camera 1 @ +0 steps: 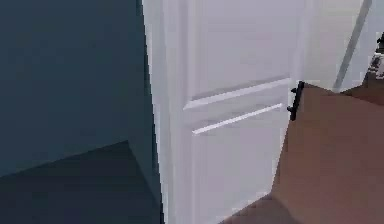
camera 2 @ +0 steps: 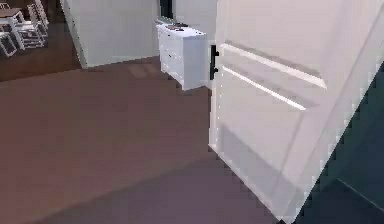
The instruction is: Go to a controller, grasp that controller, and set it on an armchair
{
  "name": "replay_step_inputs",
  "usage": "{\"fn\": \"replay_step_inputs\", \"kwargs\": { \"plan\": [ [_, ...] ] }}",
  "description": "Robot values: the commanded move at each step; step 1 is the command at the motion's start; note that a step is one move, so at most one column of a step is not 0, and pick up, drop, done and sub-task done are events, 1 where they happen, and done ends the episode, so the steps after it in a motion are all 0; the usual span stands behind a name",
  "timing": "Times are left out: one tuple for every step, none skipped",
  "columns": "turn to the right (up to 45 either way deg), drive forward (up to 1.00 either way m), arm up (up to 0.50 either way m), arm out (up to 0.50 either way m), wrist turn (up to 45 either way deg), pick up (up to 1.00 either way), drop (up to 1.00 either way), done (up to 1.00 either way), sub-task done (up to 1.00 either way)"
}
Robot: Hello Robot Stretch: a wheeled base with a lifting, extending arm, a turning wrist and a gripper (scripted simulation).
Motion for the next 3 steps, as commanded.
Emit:
{"fn": "replay_step_inputs", "kwargs": {
  "plan": [
    [45.0, 0.00, 0.00, 0.00, 0.0, 0.00, 0.00, 0.00, 0.00],
    [15.0, 0.00, 0.00, 0.00, 0.0, 0.00, 0.00, 0.00, 0.00],
    [0.0, 1.00, 0.00, 0.00, 0.0, 0.00, 0.00, 0.00, 0.00]
  ]
}}
